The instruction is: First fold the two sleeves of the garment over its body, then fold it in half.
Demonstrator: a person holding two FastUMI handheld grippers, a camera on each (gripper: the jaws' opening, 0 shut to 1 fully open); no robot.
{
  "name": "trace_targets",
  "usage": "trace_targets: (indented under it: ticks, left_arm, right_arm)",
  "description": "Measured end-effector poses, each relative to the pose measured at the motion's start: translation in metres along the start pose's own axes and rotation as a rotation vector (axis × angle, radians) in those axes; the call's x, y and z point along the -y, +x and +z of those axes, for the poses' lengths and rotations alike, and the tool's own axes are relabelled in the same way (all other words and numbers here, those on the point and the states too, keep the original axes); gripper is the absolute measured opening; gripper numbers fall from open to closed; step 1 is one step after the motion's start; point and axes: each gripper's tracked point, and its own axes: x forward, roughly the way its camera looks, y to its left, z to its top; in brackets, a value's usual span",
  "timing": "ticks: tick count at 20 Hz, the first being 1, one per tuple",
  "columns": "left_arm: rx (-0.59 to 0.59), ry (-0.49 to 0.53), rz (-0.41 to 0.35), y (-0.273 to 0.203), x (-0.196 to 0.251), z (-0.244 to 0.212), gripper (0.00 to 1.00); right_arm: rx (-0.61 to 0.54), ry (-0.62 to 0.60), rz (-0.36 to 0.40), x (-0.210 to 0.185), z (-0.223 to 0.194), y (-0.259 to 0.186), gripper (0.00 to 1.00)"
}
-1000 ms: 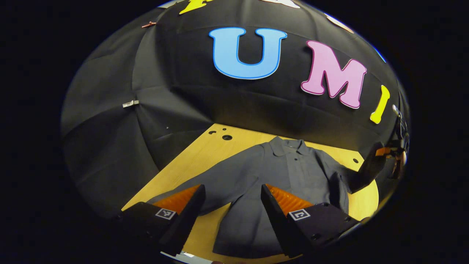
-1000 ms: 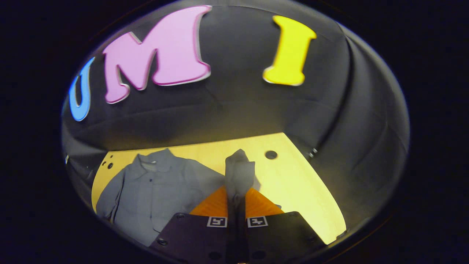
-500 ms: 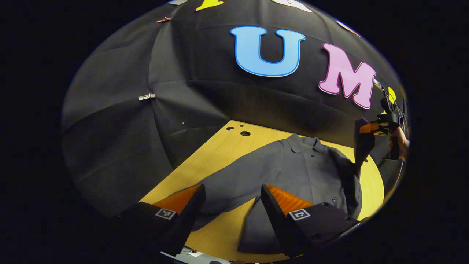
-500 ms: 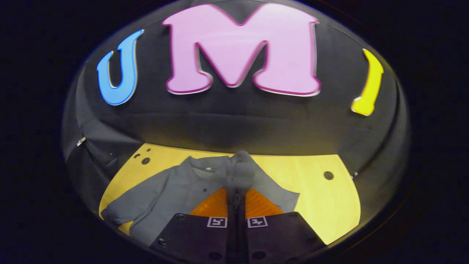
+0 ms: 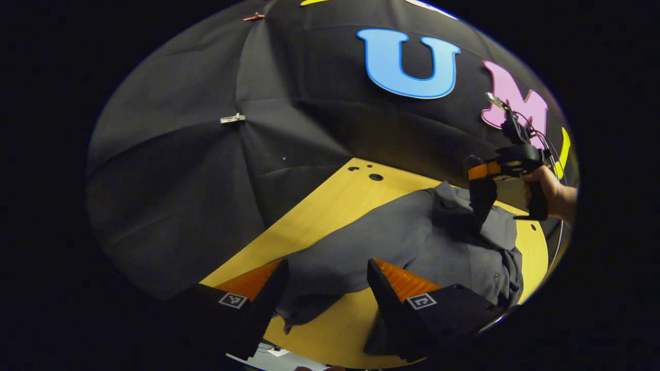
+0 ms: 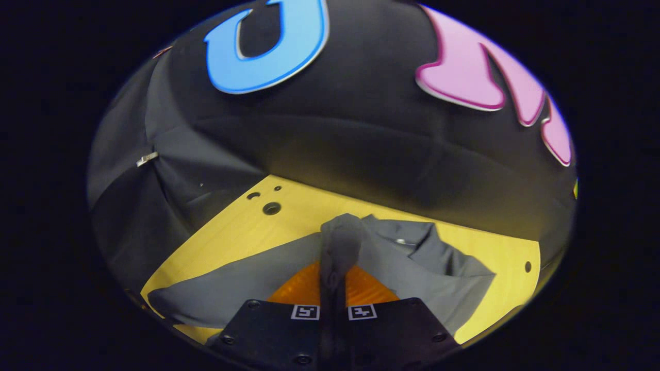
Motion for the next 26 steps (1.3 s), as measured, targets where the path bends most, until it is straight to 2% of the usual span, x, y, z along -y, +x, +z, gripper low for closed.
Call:
trace_targets:
  ticks: [4,7,8,10,13,14,18,19,20,21,22,23,24,25,26]
  left_arm:
    - [-0.030,-0.049,0.062,0.003,-0.023,-0.011,0.96]
    - [-0.049,-0.090,0.091,0.003,-0.038,-0.022,0.96]
    - [-0.058,-0.106,0.105,0.003,-0.043,-0.026,0.96]
    - [-0.083,-0.152,0.142,0.007,-0.054,-0.037,0.96]
    - [-0.102,-0.193,0.180,0.013,-0.067,-0.044,0.96]
    - [-0.110,-0.194,0.195,0.014,-0.071,-0.049,0.96]
    - [-0.132,-0.185,0.266,0.033,-0.091,-0.060,0.96]
    - [-0.121,-0.193,0.270,0.040,-0.094,-0.058,0.92]
    - [-0.123,-0.194,0.277,0.045,-0.098,-0.060,0.92]
    - [-0.139,-0.194,0.278,0.051,-0.100,-0.065,0.96]
    - [-0.157,-0.197,0.271,0.059,-0.099,-0.071,0.96]
    - [-0.176,-0.200,0.267,0.066,-0.098,-0.074,0.96]
    - [-0.193,-0.200,0.265,0.072,-0.099,-0.080,0.92]
    - [-0.212,-0.201,0.264,0.077,-0.099,-0.084,0.96]
    - [-0.228,-0.200,0.266,0.080,-0.099,-0.088,0.96]
  right_arm:
    - [-0.078,0.019,0.034,-0.043,-0.029,0.046,0.07]
    - [-0.105,0.026,0.048,-0.059,-0.045,0.063,0.20]
    - [-0.124,0.022,0.056,-0.063,-0.054,0.065,0.30]
    - [-0.139,-0.007,0.084,-0.073,-0.067,0.067,0.57]
    - [-0.128,-0.036,0.085,-0.071,-0.066,0.046,0.97]
    - [-0.114,-0.043,0.075,-0.067,-0.064,0.041,1.00]
    - [-0.031,-0.042,0.013,-0.042,-0.043,-0.009,1.00]
    - [-0.014,-0.030,0.000,-0.034,-0.040,-0.024,0.99]
    - [0.002,-0.014,-0.018,-0.025,-0.038,-0.038,0.99]
    - [0.018,0.002,-0.036,-0.014,-0.035,-0.055,1.00]
    - [0.034,0.021,-0.056,-0.004,-0.033,-0.069,0.96]
    - [0.045,0.036,-0.070,0.006,-0.034,-0.086,0.99]
    - [0.055,0.049,-0.090,0.018,-0.036,-0.102,0.99]
    - [0.065,0.056,-0.110,0.030,-0.038,-0.118,0.99]
    - [0.074,0.059,-0.138,0.043,-0.042,-0.133,0.99]
